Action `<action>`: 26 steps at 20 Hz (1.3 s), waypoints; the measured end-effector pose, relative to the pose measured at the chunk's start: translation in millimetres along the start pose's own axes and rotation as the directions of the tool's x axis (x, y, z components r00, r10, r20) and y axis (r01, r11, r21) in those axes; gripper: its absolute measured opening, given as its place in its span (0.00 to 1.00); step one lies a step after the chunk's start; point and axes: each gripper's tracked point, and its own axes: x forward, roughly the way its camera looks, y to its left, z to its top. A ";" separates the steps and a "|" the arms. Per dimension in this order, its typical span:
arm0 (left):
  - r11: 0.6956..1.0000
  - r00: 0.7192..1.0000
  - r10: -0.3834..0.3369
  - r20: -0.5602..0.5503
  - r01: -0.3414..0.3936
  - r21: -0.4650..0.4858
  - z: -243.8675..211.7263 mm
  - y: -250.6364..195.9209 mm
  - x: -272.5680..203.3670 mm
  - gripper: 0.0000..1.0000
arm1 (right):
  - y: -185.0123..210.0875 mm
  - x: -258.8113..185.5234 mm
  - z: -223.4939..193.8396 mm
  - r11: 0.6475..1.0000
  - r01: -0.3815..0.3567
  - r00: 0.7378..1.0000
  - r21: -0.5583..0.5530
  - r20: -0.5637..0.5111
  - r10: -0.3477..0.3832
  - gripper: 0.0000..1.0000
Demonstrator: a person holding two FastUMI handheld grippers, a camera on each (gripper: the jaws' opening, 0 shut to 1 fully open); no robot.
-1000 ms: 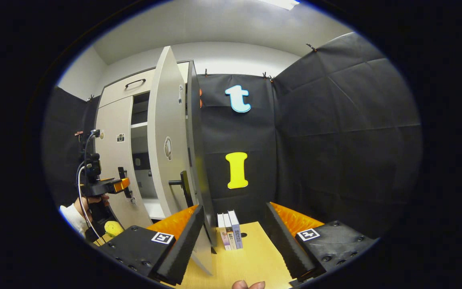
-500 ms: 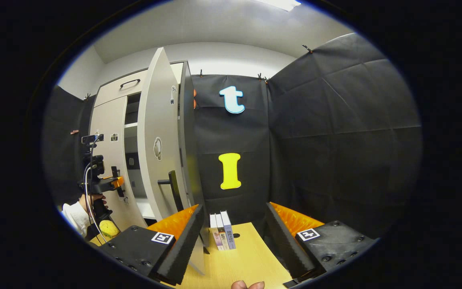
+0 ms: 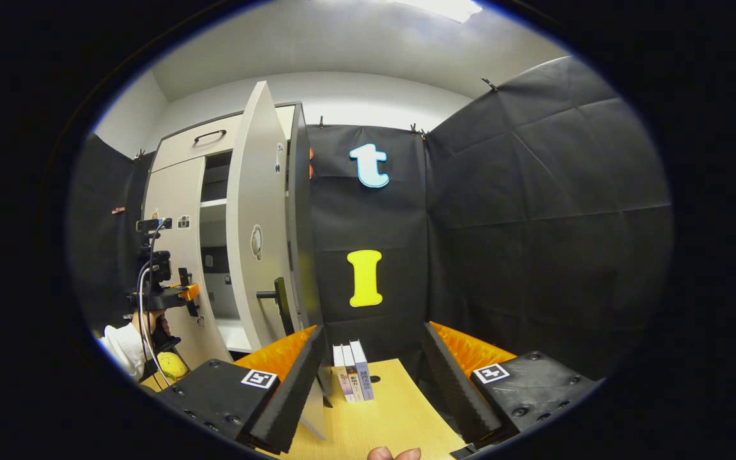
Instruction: Open the right door of the double-door shoe cabinet with the right hand, and open the left door with the left hand.
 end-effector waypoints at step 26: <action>0.990 0.995 -0.098 -0.028 0.094 -0.105 -4.5 63.9 -79.3 0.17 | 137.7 -41.8 12.4 0.991 -0.129 0.991 0.022 0.036 0.128 0.98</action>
